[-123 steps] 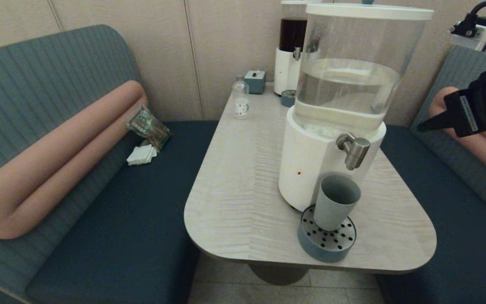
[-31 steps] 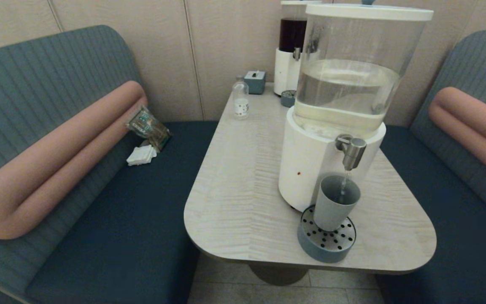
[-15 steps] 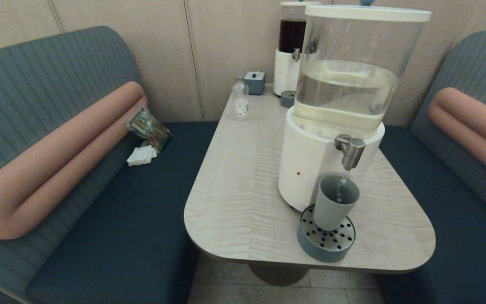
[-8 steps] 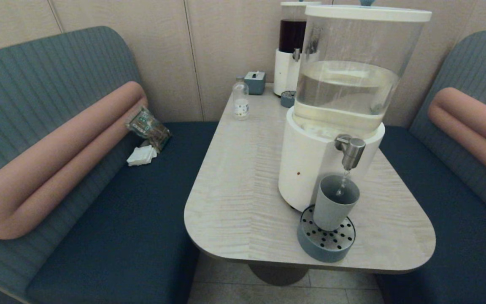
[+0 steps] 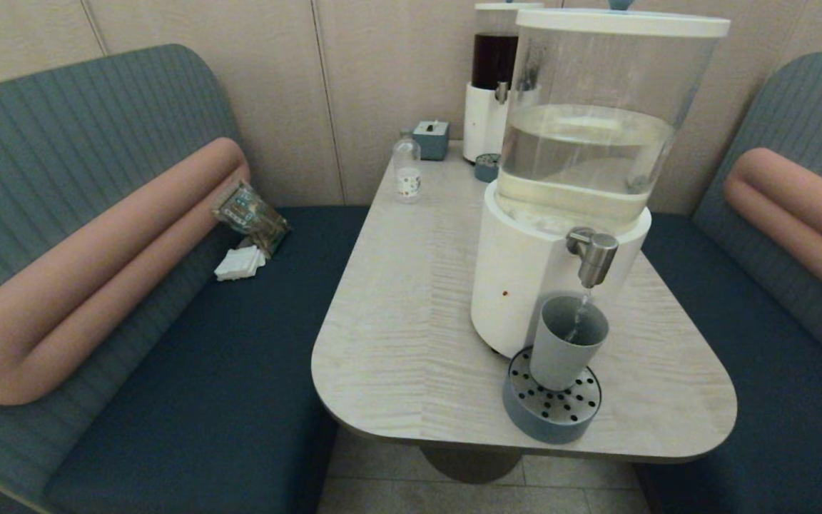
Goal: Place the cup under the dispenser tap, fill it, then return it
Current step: Turn off the faucet
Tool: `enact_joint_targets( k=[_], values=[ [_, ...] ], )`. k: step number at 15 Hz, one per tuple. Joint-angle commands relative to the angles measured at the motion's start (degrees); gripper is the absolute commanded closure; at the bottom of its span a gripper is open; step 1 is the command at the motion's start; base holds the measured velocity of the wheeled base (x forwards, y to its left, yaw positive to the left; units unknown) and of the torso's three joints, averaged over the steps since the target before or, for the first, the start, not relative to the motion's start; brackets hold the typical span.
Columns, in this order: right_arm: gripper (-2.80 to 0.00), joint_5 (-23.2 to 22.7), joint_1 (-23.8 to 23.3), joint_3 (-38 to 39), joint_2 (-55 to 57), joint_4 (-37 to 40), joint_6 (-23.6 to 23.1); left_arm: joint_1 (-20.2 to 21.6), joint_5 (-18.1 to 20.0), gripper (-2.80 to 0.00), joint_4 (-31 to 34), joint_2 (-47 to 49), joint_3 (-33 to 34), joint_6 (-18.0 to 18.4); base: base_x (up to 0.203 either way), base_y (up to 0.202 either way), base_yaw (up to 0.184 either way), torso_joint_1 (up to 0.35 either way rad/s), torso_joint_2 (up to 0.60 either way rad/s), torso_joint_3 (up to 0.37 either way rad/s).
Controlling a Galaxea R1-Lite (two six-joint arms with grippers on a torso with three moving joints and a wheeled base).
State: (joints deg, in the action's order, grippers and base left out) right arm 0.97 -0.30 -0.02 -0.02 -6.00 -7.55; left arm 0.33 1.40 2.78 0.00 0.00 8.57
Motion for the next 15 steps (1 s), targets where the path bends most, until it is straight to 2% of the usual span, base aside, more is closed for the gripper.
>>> enact_joint_targets(
  k=[1, 3, 6, 8, 12, 14, 15],
  values=[
    [0.00, -0.91, -0.01, 0.86, 0.06, 1.76, 2.57, 0.02, 0.01, 0.00, 0.03, 0.09, 0.00, 0.04, 0.000, 0.000, 0.000, 0.000, 0.00, 0.000],
    [0.00, -0.89, 0.10, -0.49, 0.21, 7.44, 5.30, 0.02, 0.01, 0.00, -0.03, 0.09, 0.00, -0.13, 0.000, 0.000, 0.000, 0.000, 0.00, 0.000],
    [0.00, -0.76, 0.07, -0.29, 0.11, 6.86, 6.29, 0.02, 0.02, 0.00, 0.03, 0.09, 0.00, -0.86, 0.000, 0.000, 0.000, 0.000, 0.00, 0.000],
    [0.00, -0.62, 0.12, -0.24, 0.11, 6.53, 7.37, 0.02, -0.08, 0.00, -1.02, 0.09, 0.00, -4.09, 0.000, 0.000, 0.000, 0.000, 0.00, 0.000],
    [0.00, -0.62, 0.04, -0.24, 0.11, 6.53, 7.37, 0.02, 0.01, 0.00, -1.48, 0.09, 0.00, -3.47, 0.000, 0.000, 0.000, 0.000, 0.00, 0.000],
    [0.00, -0.62, 0.08, -0.24, 0.11, 6.49, 7.37, 0.02, 1.08, 0.00, -0.87, 0.59, -3.19, -3.89, 0.000, 0.000, 0.000, 0.000, 0.00, 0.000],
    [0.00, -0.62, 0.04, -0.24, 0.11, 6.53, 7.37, 0.02, 1.79, 0.00, 0.37, 2.48, -7.92, -3.97, 0.000, 0.000, 0.000, 0.000, 0.00, 0.000]
  ],
)
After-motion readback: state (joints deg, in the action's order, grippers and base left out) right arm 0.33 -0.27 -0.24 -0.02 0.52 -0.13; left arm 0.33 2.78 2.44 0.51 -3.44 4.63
